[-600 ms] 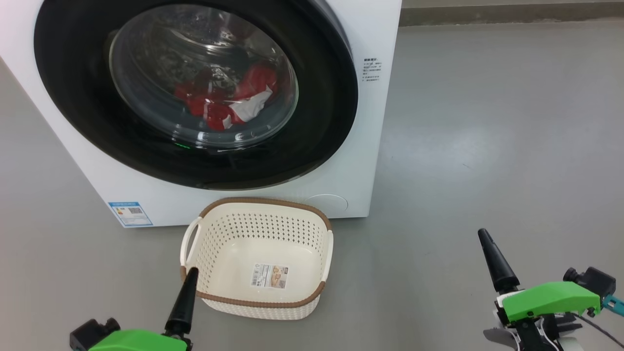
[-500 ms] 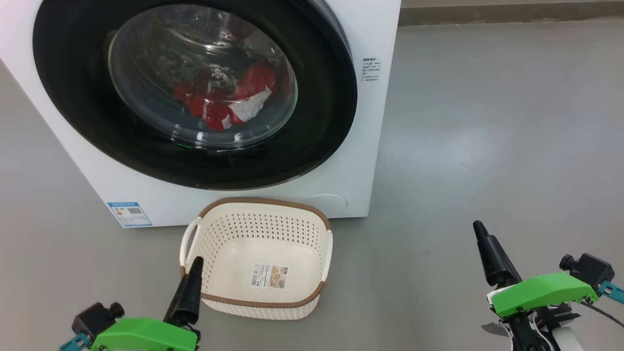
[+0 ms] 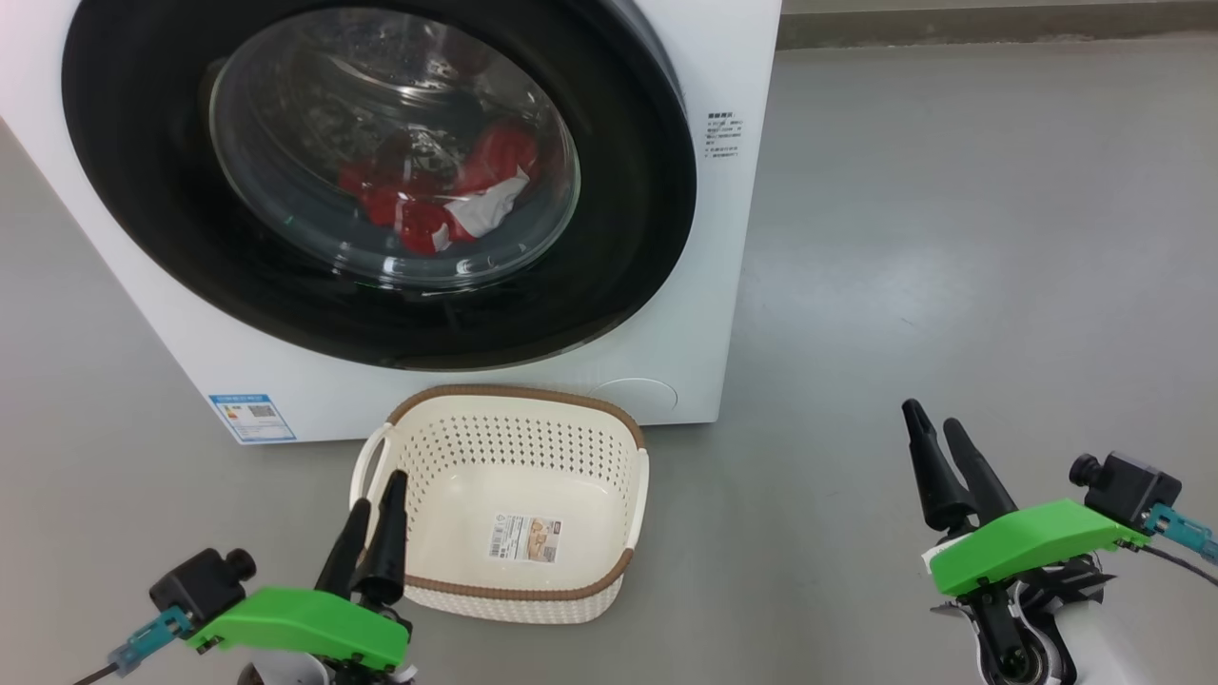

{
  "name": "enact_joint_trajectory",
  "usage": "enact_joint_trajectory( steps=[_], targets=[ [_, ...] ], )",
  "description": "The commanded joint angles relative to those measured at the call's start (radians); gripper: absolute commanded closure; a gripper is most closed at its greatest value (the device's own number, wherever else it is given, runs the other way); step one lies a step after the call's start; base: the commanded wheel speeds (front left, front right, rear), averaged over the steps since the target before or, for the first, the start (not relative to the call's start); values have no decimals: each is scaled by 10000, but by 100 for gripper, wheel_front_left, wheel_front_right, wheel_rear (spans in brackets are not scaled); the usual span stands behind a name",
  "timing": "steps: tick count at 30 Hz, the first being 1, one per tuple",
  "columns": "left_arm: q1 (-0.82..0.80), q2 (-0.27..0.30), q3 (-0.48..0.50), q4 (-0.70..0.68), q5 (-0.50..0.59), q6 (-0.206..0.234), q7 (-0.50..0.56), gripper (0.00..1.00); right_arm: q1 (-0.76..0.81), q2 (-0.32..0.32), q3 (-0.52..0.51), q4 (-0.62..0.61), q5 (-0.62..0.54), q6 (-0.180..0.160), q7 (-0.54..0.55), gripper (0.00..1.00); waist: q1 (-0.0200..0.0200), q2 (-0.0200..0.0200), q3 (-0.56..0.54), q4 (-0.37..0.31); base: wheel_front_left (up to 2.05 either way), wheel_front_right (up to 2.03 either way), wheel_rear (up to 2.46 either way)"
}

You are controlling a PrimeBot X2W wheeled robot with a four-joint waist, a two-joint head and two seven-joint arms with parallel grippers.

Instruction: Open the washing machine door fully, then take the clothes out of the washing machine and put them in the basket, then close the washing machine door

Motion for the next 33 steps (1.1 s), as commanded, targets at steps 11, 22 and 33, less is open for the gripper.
enact_joint_trajectory(
  steps=[11,22,33],
  targets=[
    [-855,167,-39,-264,1706,214,-479,0,-1014,-120,362,-107,-1625,4,-472,0,-1,0,18,-16,0,0,0],
    [-1182,189,-241,-220,2832,341,-776,0,-1313,-149,783,-120,-2423,4,-766,0,-1,0,28,-23,0,0,0],
    [-1508,217,-586,-173,3877,461,-1102,0,-1635,-181,970,-57,-3871,5,-1089,0,-1,0,-18,17,0,0,0]
  ],
)
